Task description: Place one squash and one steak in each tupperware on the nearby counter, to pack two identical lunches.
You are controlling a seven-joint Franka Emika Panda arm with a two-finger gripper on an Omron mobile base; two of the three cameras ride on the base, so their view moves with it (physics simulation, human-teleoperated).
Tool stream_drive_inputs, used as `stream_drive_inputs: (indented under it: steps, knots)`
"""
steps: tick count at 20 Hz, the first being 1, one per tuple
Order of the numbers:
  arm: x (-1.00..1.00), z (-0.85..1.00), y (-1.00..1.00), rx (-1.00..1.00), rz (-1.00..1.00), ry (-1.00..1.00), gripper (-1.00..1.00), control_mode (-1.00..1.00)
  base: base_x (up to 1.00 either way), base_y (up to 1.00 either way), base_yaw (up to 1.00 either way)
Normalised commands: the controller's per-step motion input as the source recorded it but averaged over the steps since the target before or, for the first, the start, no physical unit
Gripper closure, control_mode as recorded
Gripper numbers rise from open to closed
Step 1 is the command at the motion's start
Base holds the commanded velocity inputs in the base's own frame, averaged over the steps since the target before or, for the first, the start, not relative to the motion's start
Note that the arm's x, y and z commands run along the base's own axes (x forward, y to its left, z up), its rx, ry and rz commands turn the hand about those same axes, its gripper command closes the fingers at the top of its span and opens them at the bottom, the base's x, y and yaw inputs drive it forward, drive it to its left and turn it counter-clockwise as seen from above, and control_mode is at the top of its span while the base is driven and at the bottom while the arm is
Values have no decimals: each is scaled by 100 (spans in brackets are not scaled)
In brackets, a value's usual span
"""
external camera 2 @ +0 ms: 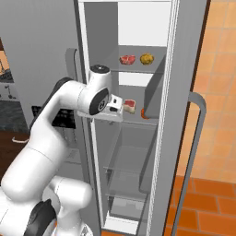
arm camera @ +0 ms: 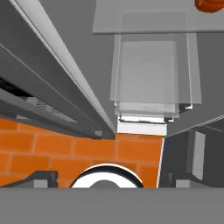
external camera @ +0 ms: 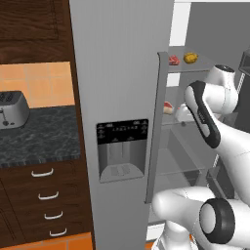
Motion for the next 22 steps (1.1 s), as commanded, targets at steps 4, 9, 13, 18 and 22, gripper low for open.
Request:
stream_drive_inputs:
  steps: [4,9,13,18,22]
  knots:
    - [4,-72,-69,-5,-1,-5,-100,-100,0,0,0]
    - [25,-61,-57,-4,-9,-1,-100,-100,0,0,0]
    - [44,-30,-25,0,-14,-12,-100,-100,0,0,0]
    - [38,-1,-1,6,-7,-25,-100,-100,0,0,0]
    - [54,0,-6,3,-6,-3,-100,-100,0,0,0]
